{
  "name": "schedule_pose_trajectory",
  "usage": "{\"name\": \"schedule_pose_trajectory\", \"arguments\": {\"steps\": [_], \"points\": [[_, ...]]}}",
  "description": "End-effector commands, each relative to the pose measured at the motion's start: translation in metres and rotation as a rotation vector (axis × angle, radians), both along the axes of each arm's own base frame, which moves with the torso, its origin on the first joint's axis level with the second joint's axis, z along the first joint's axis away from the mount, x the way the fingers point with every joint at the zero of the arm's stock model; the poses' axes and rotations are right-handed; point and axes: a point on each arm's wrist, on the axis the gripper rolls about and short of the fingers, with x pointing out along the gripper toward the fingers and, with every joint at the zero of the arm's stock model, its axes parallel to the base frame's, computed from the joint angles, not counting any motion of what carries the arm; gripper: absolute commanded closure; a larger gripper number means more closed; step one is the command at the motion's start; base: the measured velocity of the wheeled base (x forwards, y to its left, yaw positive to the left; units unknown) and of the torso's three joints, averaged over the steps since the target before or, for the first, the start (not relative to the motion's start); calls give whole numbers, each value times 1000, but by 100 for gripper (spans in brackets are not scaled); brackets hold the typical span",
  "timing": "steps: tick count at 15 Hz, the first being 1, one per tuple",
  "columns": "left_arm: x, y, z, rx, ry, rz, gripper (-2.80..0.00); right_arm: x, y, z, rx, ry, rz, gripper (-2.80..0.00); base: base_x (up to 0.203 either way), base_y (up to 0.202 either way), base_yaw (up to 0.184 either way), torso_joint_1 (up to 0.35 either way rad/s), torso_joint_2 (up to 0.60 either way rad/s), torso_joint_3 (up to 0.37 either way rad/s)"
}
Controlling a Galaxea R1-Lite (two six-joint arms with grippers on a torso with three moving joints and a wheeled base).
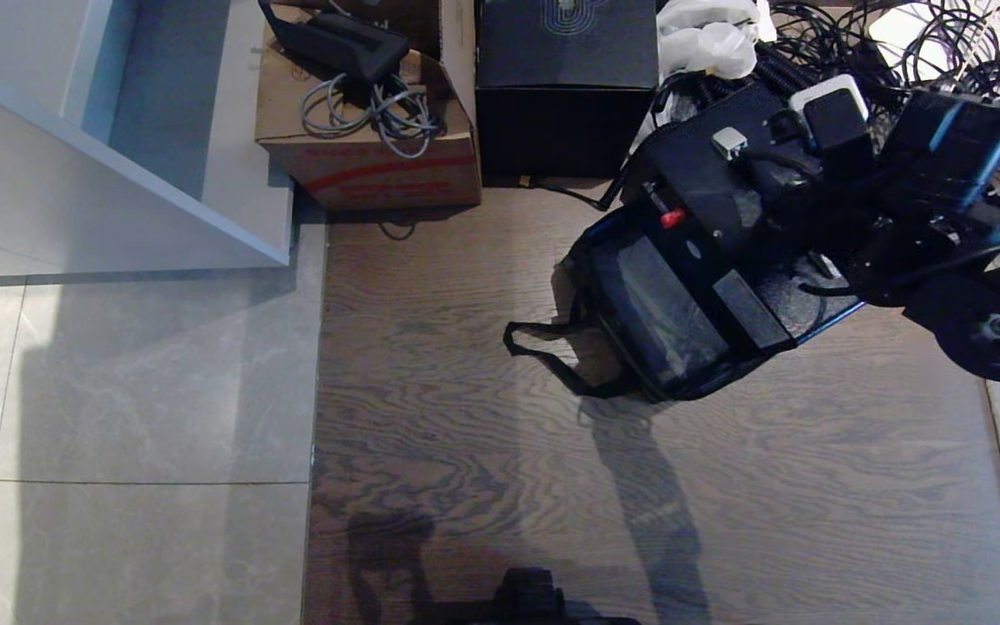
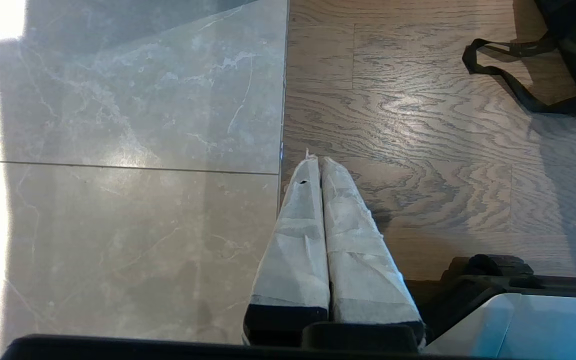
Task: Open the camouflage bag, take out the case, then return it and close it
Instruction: Release the handle
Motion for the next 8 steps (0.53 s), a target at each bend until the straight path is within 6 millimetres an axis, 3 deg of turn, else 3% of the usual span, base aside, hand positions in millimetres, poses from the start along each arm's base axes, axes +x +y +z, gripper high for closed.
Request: {"name": "schedule_pose_trajectory", "arguments": {"steps": [1, 8], "points": [[0, 0, 0, 0, -2, 1, 0, -6, -11, 12, 9, -34, -30, 0, 0, 0, 0, 0, 0, 0], [0, 0, 0, 0, -2, 1, 0, 31, -68, 13, -8, -21, -227, 0, 0, 0, 0, 0, 0, 0]]}}
